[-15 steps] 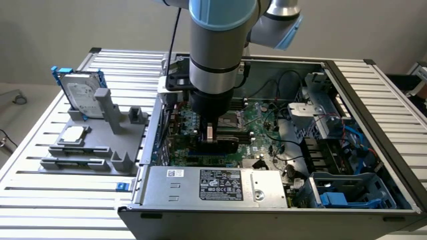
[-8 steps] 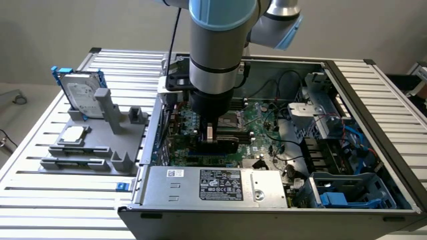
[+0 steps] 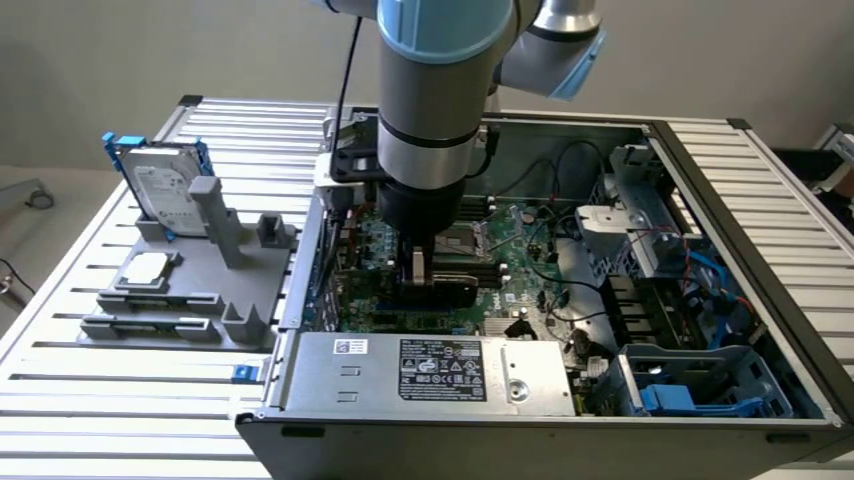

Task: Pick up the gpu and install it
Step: 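Insert the gpu into the slot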

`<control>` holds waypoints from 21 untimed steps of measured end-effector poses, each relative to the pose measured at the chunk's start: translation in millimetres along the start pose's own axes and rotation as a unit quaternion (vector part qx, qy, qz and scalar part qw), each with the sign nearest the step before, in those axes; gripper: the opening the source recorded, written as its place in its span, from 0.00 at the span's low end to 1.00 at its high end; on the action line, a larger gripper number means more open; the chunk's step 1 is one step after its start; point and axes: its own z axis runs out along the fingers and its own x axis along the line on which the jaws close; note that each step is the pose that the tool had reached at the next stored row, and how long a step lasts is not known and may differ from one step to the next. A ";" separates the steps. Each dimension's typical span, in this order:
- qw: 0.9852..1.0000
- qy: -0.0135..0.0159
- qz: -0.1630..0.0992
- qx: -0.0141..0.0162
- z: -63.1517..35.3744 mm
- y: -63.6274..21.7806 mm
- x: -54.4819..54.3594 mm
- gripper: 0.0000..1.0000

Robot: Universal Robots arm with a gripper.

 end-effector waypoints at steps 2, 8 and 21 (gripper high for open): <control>1.000 0.000 0.000 0.000 -2.7 0.2 -0.1 0.46; 1.000 0.000 0.000 -0.001 -20.5 0.9 -1.4 0.46; 1.000 0.000 0.000 -0.003 -38.1 -0.1 -2.5 0.19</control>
